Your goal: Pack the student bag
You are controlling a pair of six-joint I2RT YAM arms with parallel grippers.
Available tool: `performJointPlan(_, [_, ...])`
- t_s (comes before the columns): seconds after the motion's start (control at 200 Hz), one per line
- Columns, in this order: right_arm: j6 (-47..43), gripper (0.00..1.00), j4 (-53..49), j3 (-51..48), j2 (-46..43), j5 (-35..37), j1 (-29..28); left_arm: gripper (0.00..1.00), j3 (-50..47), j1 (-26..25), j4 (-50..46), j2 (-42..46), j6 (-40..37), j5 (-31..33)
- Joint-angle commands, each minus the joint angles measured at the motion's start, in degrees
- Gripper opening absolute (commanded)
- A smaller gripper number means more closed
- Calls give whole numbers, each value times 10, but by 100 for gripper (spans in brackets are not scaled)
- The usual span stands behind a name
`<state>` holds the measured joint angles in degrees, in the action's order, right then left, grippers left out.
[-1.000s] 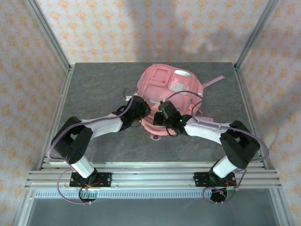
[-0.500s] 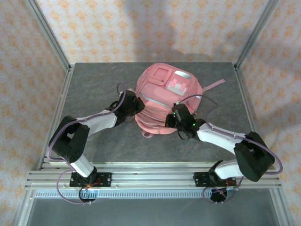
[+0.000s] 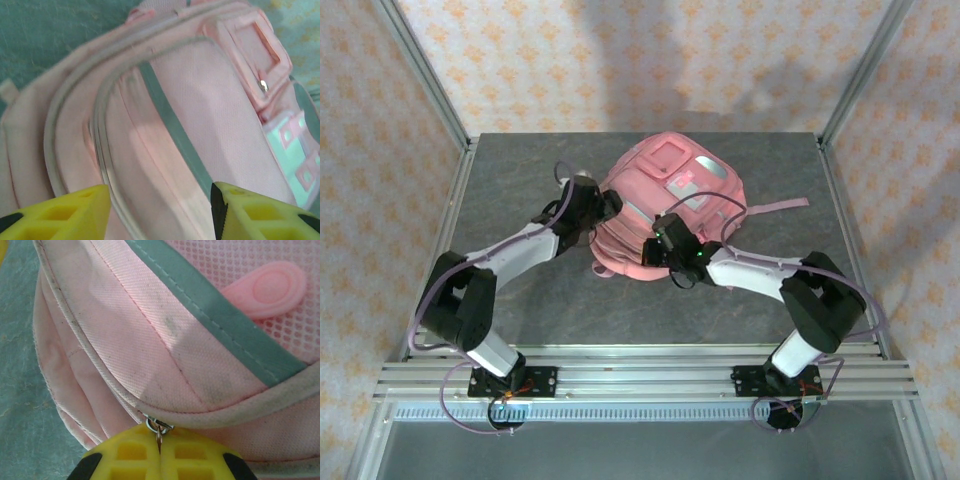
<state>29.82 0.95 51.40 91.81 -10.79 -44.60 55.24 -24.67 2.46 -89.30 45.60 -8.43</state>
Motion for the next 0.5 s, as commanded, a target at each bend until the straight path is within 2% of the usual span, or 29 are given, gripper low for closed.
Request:
performJointPlan(0.0, [-1, 0, 10, 18, 7, -13, -4, 56, -52, -40, 22, 28, 40, 13])
performJointPlan(0.12, [-1, 0, 12, 19, 10, -15, -4, 55, -77, -81, 62, 21, 76, 21])
performJointPlan(0.31, [1, 0, 14, 18, 7, -18, -4, 54, -37, -109, 67, -39, 82, 34])
performJointPlan(0.39, [2, 0, 14, 15, 6, -16, -4, 41, -19, -111, 68, -61, 80, 36])
performJointPlan(0.496, [1, 0, 9, 10, 1, -10, -4, 11, -7, -111, 69, -75, 76, 39])
